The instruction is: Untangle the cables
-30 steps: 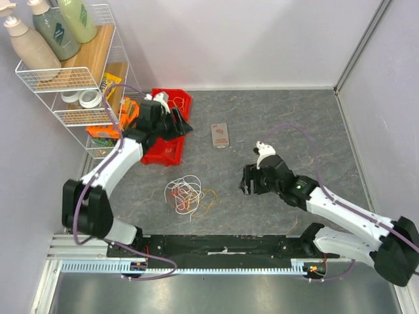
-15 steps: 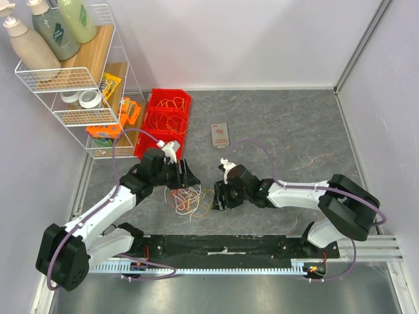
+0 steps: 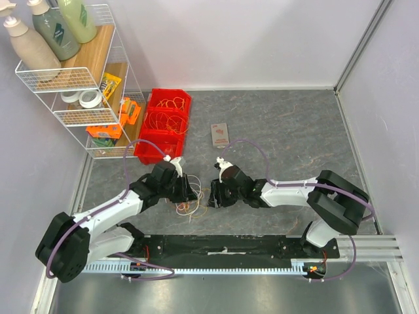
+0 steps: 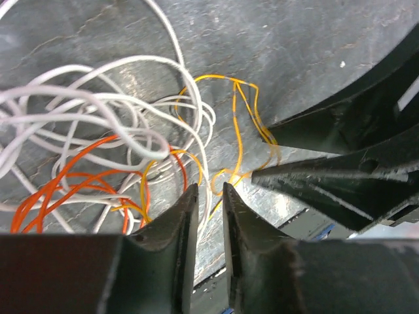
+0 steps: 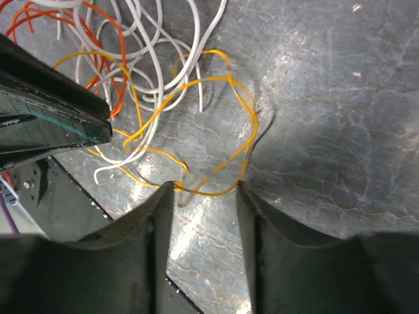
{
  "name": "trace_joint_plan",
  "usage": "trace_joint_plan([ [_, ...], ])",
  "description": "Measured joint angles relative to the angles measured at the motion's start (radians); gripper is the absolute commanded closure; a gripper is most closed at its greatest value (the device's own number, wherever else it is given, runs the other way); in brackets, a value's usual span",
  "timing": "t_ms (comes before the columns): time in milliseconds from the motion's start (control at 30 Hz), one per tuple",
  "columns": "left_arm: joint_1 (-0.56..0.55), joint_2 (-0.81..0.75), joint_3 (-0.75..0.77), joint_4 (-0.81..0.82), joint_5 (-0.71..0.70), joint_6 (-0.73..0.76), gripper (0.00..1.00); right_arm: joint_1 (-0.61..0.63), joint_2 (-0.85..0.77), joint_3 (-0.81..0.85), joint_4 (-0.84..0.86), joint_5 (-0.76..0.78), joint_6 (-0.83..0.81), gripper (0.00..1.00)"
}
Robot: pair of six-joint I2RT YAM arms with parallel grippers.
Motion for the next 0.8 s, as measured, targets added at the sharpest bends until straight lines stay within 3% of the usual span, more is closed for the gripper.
trace_joint_plan([
  [100,0.0,-0.016,-0.025,0.002,-0.037,-0.01,0.84,0.0,0.014,0.01,0.003,0.03,0.001,0.74],
  [233,-0.001,-0.02,-0.034,-0.006,-0.095,-0.014,0.84,0.0,0.02,0.013,-0.003,0.086,0.002,0.98],
  [267,-0.001,-0.02,-0.034,-0.006,-0.108,-0.015,0.84,0.0,0.018,0.013,-0.006,0.102,0.0,1.0],
  [467,-0.001,0.005,-0.039,-0.005,-0.177,-0.032,0.97,0.0,-0.128,0.01,-0.093,0.224,-0.03,1.0],
  [800,-0.004,0.111,-0.003,-0.039,-0.215,-0.061,0.97,-0.029,-0.734,0.041,-0.428,0.549,-0.135,1.0],
])
